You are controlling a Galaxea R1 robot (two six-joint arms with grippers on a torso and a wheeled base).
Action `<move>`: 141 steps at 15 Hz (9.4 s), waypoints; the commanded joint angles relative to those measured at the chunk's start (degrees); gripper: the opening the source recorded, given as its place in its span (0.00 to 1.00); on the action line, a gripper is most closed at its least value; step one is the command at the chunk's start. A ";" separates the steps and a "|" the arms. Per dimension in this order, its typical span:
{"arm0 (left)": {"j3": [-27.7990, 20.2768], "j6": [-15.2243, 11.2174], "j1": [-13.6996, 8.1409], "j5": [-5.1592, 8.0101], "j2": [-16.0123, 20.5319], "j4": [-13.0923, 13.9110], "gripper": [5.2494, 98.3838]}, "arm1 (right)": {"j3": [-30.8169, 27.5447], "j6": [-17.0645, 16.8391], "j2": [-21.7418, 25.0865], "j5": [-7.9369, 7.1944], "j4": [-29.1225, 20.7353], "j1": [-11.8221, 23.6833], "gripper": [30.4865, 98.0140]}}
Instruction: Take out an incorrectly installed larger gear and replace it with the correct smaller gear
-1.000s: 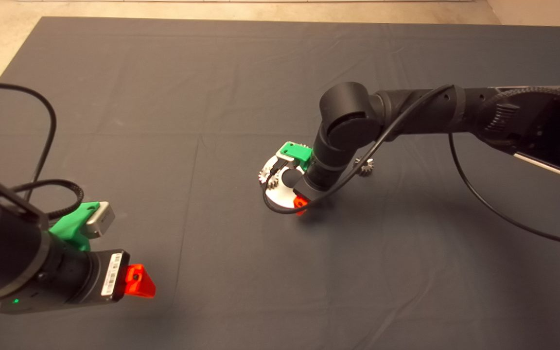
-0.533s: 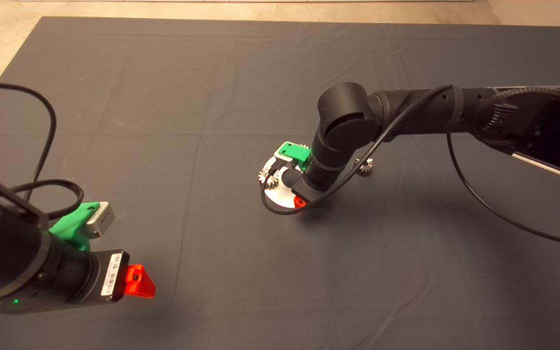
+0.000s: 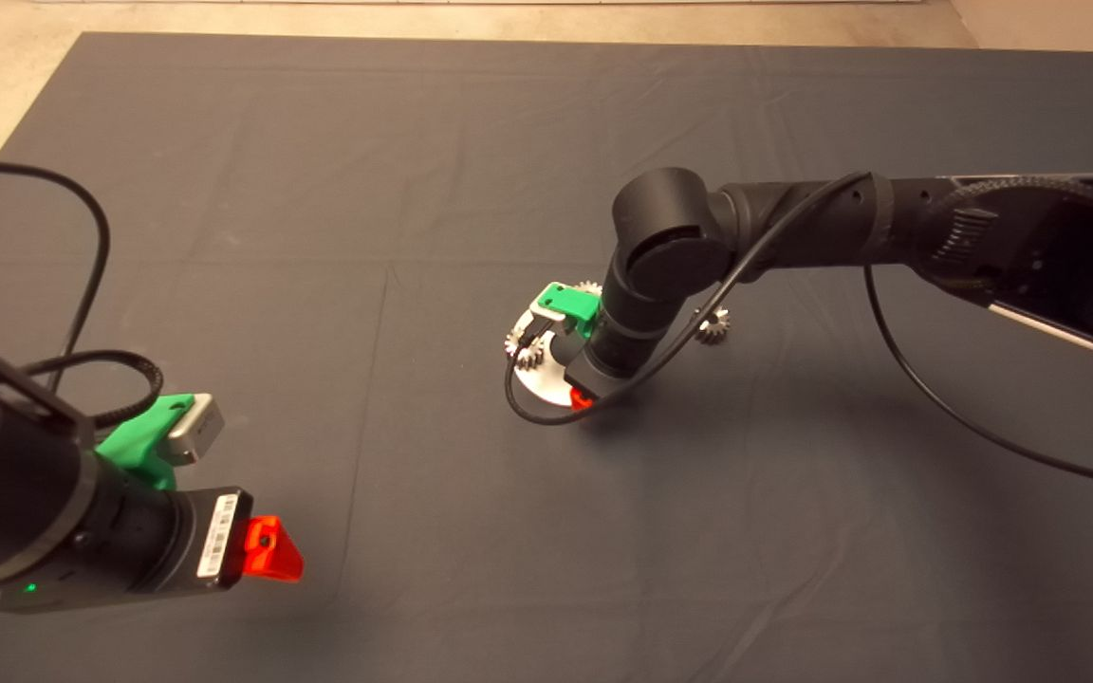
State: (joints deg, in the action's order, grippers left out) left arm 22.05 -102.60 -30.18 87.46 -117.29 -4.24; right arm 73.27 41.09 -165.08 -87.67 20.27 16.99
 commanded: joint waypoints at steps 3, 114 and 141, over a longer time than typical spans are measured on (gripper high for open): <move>-0.97 0.29 -0.49 7.29 0.16 1.52 0.99 | -0.08 -1.63 0.15 -7.33 3.72 0.41 0.67; -0.89 1.08 -0.32 7.20 -0.01 1.61 0.99 | -21.35 -0.49 26.78 -7.33 5.21 -0.20 0.44; -0.89 0.64 -0.32 6.85 -0.01 1.52 0.99 | -13.07 3.20 24.85 -7.33 5.04 4.48 0.70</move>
State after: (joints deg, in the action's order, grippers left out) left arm 22.02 -101.49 -30.06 87.46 -117.42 -3.99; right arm 58.60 43.19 -140.02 -87.46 23.94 19.29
